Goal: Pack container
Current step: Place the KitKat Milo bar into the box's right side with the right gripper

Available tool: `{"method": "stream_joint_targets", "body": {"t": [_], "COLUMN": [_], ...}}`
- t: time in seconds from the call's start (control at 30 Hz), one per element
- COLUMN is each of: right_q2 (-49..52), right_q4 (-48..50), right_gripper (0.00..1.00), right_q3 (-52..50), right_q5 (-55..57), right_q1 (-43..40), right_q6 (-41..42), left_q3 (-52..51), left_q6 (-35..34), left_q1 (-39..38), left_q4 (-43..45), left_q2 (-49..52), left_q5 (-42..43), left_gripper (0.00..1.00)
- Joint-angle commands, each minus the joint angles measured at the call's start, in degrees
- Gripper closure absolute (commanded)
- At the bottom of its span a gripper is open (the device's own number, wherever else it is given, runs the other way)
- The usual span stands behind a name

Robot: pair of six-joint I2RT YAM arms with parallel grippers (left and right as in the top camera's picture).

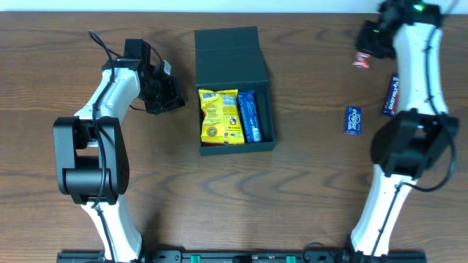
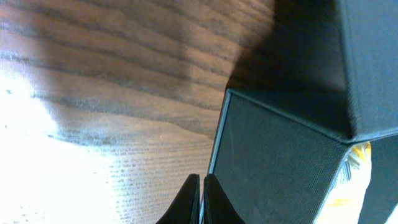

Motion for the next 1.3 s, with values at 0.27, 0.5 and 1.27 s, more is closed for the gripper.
{"method": "stream_joint_targets", "body": {"t": [0.27,0.5,1.27], "right_q2": [-0.3,-8.0,-22.5], "right_q4": [-16.6,-15.0,16.6], "right_gripper": [0.98,0.99,0.98], "right_q3": [2.2,-14.8,-47.2], "right_q5": [-3.7,-3.2,4.2], "right_q1": [22.9,26.6,34.1], "right_q6": [-3.5,-3.8,12.6], "left_q3": [0.6,0.6,0.6], "left_q6": [2.2,4.2,4.1], "left_q1": [0.1,0.1,0.0], "left_q4": [0.8,0.6,-1.0], "left_q2": [0.9,0.9,0.9], "left_q5": [-0.2,-0.2,-0.1], "left_gripper": [0.94,0.94,0.94]}}
